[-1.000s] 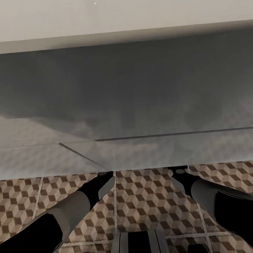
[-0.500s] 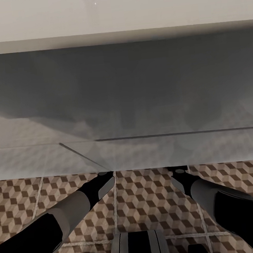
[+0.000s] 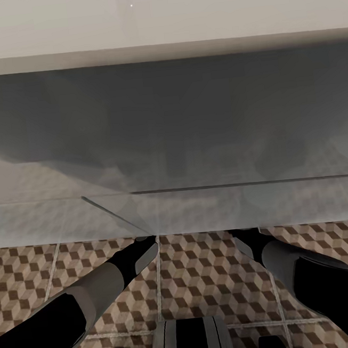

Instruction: Take the four mousetraps from the cabinet in the bathroom and place them on the bathroom floor. Make sure all four end up on the same floor surface, and ensure that at least two of them are either under or directly next to the same bathroom sink.

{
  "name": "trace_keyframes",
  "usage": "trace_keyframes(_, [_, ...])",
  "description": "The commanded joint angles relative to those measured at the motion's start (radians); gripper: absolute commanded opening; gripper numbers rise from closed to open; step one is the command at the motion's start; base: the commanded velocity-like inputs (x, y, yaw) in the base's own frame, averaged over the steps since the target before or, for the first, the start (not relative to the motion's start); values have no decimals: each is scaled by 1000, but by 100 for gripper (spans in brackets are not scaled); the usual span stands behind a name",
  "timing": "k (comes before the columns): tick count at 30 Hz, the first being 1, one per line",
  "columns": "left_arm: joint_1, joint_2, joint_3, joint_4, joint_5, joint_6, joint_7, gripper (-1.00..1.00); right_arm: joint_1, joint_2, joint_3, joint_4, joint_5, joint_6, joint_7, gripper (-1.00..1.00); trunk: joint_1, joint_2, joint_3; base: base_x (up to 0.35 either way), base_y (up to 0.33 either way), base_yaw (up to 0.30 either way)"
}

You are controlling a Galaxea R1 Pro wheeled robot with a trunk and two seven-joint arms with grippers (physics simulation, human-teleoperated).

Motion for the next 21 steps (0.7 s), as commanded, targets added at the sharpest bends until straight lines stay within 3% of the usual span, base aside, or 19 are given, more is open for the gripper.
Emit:
trace_keyframes(1, [-1,0,-8,0,8,-5,6,-100,0,0,6,-2,-29,54,-1,-100,0,0,-1,0,0,0])
trace_keyframes(9, [-1,0,-8,-1,8,-5,5,-100,0,-1,6,-2,-29,52,-1,-100,0,0,-1,0,0,0])
trace_keyframes(10, [-1,0,-8,-1,8,-5,5,-100,0,-1,6,-2,-29,51,-1,100,0,0,-1,0,0,0])
trace_keyframes(21, [-1,0,-8,0,8,-5,5,-100,1,-1,4,-4,-29,46,-1,100,0,0,-1,0,0,0])
